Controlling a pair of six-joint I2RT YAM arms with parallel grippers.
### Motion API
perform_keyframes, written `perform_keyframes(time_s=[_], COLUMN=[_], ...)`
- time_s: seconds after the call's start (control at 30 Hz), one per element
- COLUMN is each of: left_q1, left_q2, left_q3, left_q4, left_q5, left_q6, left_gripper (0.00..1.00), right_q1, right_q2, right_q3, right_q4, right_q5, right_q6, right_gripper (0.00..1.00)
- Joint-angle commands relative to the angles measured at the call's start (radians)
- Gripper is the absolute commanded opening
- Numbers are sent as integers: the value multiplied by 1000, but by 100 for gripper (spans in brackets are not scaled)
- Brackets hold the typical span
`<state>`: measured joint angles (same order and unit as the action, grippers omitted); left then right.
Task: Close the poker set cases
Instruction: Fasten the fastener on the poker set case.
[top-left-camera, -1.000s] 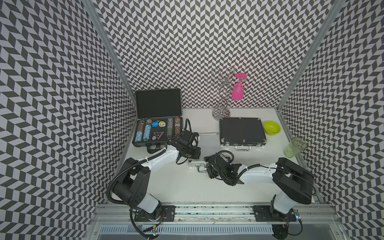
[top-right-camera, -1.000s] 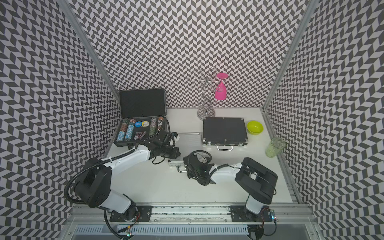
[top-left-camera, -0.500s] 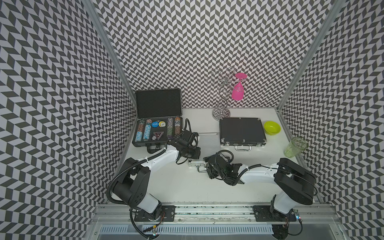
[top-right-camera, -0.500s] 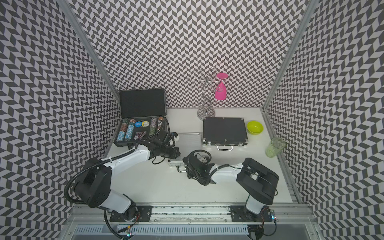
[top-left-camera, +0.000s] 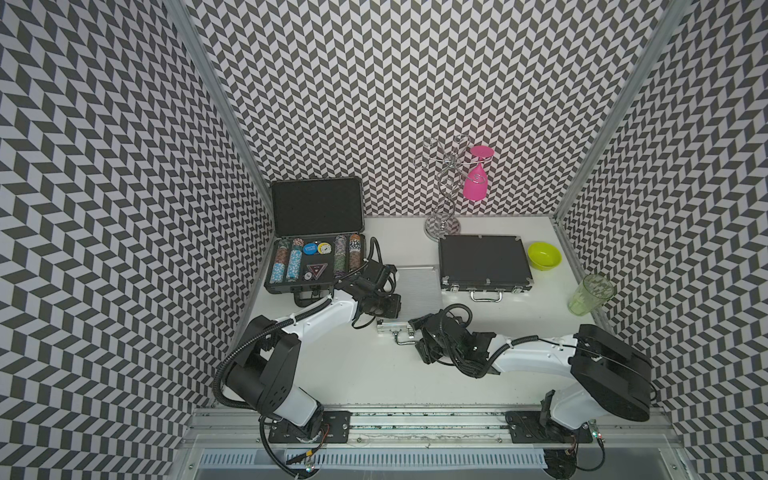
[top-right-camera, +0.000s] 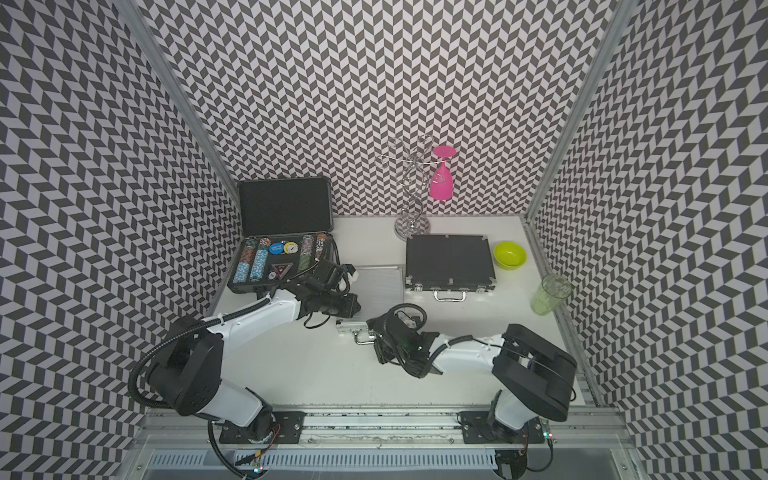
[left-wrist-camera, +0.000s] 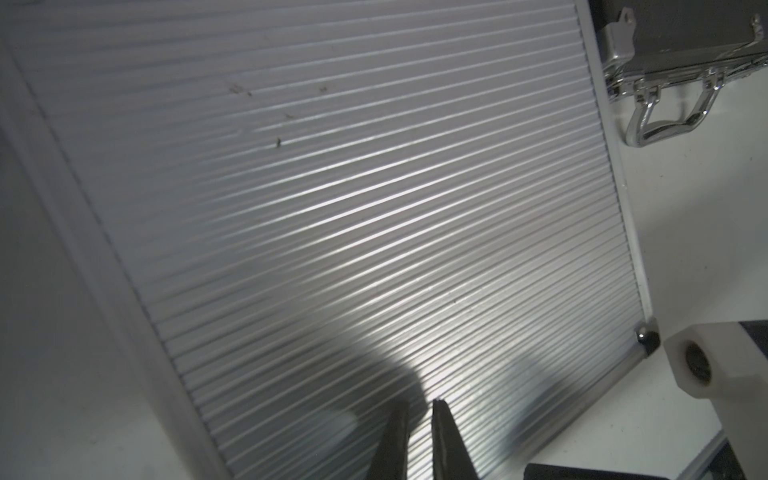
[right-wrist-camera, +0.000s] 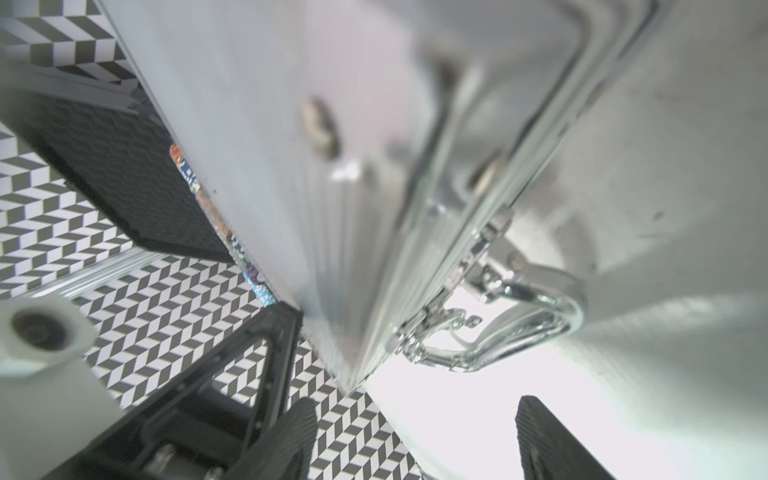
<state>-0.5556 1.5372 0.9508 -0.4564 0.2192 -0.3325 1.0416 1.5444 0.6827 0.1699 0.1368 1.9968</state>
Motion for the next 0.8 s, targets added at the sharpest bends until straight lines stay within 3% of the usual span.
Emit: perform_keyframes(time_s=[0.0,0.2,0.77], left_q1=[-1,-3,0], left_q2=[35,34,26], left_q3=[-35,-38,-33], left_q4=[-113,-116,-129], left_q5=[-25,-31,-44], left_q6=[-13,-12,0], left_gripper=[16,16,16], right_q1=[4,3,-3], right_q2=[-5,53,127], right_q3=[17,74,48], right_q4=[37,47,52], right_q5=[-10,-2,26], right_q6=[2,14,60], right_gripper=[77,77,77])
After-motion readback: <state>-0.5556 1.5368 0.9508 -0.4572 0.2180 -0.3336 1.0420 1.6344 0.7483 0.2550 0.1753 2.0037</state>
